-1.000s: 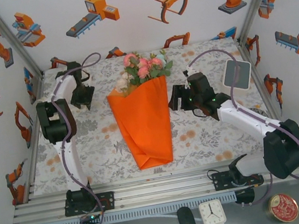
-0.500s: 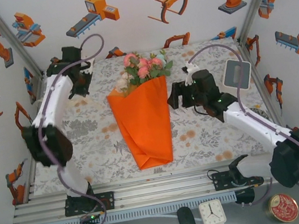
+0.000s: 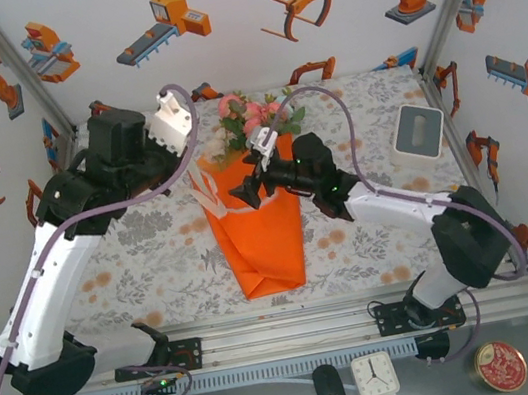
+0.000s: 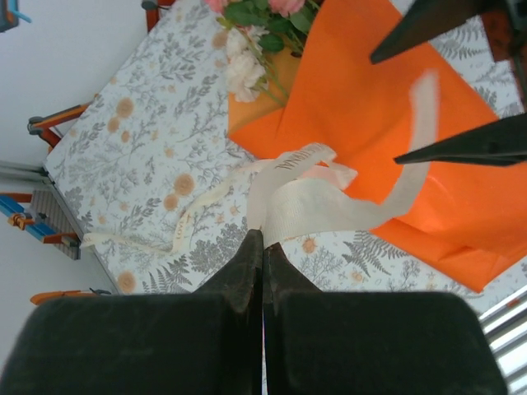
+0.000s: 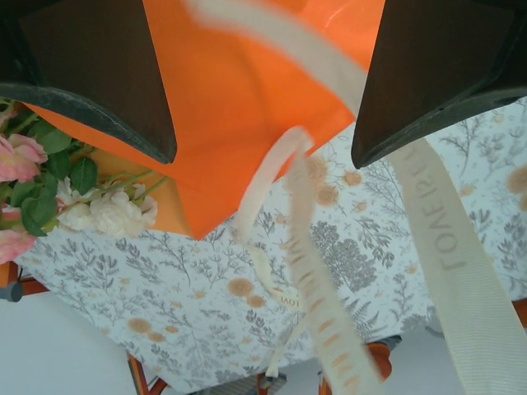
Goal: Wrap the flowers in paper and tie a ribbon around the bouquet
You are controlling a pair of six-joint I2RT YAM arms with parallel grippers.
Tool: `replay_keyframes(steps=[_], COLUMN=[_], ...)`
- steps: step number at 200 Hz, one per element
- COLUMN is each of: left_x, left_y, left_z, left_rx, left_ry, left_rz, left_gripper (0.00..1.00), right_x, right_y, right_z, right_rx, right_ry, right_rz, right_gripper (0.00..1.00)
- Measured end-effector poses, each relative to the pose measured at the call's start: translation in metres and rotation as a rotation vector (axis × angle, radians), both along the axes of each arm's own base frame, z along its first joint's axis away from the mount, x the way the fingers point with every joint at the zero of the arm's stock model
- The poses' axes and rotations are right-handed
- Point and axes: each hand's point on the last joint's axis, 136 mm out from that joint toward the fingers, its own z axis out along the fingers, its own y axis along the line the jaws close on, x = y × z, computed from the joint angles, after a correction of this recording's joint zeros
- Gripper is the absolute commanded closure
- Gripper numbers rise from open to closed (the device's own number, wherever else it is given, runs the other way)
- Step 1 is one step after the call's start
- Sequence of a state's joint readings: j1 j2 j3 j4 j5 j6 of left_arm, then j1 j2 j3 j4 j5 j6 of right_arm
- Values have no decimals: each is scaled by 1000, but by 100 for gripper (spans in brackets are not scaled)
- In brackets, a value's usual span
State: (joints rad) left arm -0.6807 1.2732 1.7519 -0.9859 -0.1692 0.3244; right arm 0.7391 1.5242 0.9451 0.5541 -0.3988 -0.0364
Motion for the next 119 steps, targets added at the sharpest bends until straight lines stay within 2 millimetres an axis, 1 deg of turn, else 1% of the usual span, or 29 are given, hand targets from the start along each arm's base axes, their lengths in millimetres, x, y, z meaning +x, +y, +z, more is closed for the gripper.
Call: replay_keyframes(steps=[9,19,42,55,67,77,90,104,119], left_x=[-2,-3,-3,-2,-1,-1,0,0,-1], left_y=[-1,-1,3,4,4,4,1,-2,-4], left_z=[-2,-2,0,0,-1,-2,-4,-5,-7], left_rx=[9,11,15,20,23,24,24,21,20], left_ry=[5,5,-7,-10,-8,-6,0,4,8], left_rz=[-5,-6,8,17,20,19,13,3,-5], left_gripper=[100,100,100,100,100,100,100,100,100], right_x=[1,-2,-15,-22,-30,-38,-49,-59,-66], right_y=[4,10,21,21,14,6,1,5,16], right_z=[-7,-9,-2,5,5,-1,-15,-30,-44], right_rx=[-4,8,57,81,92,89,69,41,18], right_ry=[9,18,28,32,44,62,87,119,148], right_rz=[19,58,168,201,197,183,169,175,194], right_gripper=[26,27,27,27,25,24,23,23,23])
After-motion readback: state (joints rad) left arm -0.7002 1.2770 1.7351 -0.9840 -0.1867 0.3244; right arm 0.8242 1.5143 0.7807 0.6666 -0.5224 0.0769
